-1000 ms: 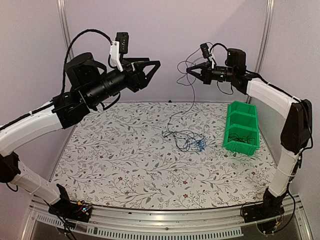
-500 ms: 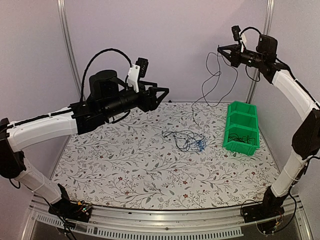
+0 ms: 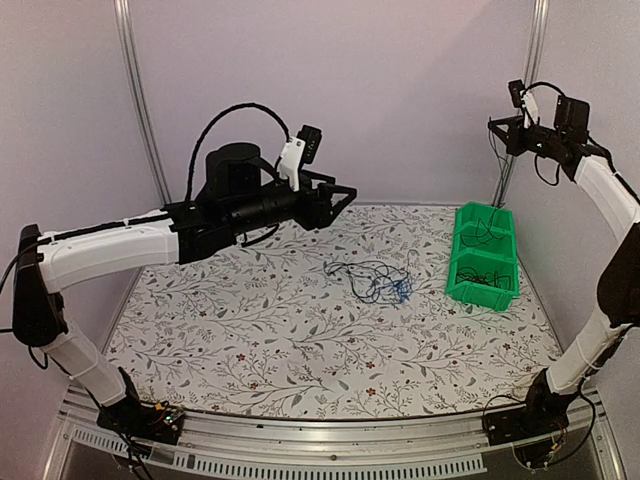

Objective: Untangle the cables

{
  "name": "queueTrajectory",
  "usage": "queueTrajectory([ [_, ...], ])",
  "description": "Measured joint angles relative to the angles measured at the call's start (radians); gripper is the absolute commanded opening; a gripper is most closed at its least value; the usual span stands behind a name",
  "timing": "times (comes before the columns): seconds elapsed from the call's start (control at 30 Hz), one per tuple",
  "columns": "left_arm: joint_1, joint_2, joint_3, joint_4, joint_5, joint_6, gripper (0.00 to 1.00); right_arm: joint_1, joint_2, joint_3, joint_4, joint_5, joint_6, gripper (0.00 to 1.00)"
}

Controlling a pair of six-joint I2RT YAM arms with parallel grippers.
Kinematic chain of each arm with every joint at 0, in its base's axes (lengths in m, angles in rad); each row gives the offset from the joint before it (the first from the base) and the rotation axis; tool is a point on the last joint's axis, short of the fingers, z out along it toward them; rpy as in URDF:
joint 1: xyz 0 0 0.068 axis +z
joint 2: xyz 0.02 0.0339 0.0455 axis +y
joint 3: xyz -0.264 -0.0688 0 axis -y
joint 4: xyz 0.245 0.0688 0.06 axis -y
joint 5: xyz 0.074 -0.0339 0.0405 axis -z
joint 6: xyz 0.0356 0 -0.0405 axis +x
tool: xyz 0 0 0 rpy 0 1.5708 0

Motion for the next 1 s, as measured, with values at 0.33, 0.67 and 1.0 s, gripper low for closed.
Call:
queueTrajectory([
  [0.33, 0.000, 0.037, 0.039, -0.001, 0.044, -0.003, 0.64, -0.093, -0.004, -0.101, -0.004, 0.049, -0.008, 0.00],
  [0.67, 0.001, 0.055, 0.054, -0.017, 0.052, -0.005, 0.64, -0.170, 0.066, -0.198, -0.004, 0.106, -0.016, 0.00],
  [1.0, 0.001, 0.074, 0.068, -0.028, 0.069, -0.014, 0.64, -0.172, 0.107, -0.219, -0.019, 0.152, -0.043, 0.00],
])
